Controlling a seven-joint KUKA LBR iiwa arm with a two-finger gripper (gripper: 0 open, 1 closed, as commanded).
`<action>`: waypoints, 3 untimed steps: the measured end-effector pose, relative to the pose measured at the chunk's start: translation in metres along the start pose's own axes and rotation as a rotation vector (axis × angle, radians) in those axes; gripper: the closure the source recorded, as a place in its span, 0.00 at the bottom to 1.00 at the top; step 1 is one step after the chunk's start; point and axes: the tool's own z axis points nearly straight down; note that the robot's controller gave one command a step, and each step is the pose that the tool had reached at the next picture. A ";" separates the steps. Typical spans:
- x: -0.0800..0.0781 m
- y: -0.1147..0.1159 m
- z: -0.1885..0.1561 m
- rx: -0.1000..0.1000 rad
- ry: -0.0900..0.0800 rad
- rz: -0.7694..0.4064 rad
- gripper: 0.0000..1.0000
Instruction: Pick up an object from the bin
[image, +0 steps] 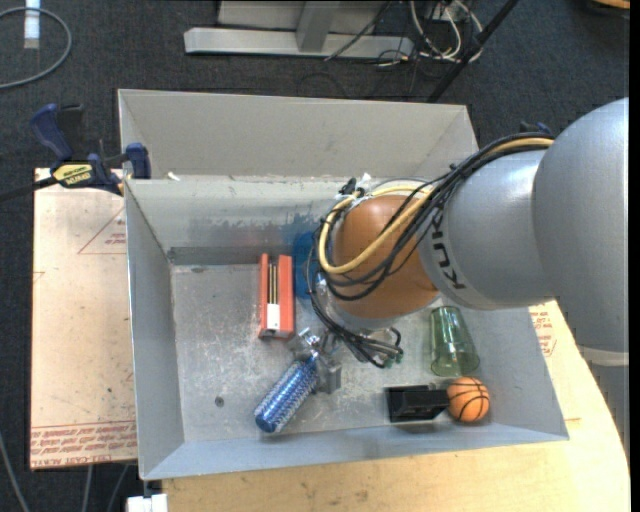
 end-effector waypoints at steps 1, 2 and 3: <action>0.000 0.000 0.000 0.000 0.000 0.001 1.00; 0.011 -0.003 -0.116 -0.001 -0.001 0.035 1.00; 0.011 -0.003 -0.116 -0.001 -0.001 0.035 1.00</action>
Offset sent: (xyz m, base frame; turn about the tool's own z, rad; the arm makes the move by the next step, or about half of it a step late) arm -0.0086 -0.0091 0.1165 0.0324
